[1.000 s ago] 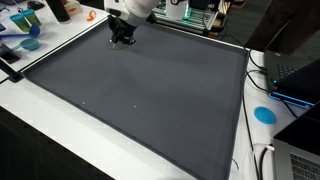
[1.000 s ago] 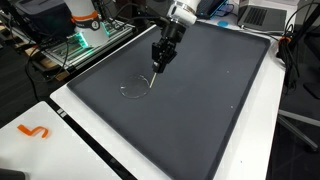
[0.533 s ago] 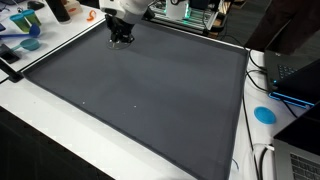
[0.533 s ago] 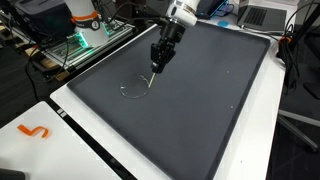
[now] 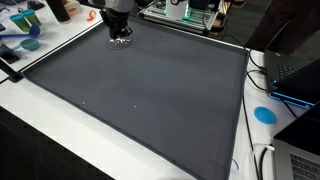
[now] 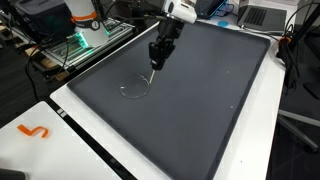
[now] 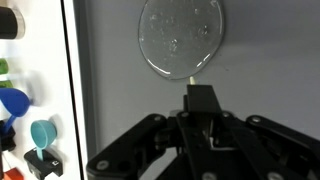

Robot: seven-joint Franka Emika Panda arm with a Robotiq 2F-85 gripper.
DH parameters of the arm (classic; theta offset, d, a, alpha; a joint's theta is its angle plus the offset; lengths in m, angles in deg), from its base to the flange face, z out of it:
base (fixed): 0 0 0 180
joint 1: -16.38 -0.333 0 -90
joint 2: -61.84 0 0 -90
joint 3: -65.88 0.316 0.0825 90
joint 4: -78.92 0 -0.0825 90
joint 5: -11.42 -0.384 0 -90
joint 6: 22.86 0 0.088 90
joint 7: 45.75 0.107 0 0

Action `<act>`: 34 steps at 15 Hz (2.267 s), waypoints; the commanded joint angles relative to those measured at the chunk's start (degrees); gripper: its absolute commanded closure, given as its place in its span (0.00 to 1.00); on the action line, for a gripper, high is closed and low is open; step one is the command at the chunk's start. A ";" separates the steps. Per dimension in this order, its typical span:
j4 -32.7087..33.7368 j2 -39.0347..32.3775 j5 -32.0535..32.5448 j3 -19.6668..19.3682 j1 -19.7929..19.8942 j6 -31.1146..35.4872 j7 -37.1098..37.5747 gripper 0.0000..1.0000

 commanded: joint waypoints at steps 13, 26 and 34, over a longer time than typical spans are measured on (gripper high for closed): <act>-1.40 6.82 -32.30 -0.90 9.42 0.23 -38.21 0.96; 2.68 6.12 -52.42 -4.44 18.25 -11.51 -74.29 0.96; 5.95 3.41 -60.98 -6.81 21.19 -17.60 -88.31 0.96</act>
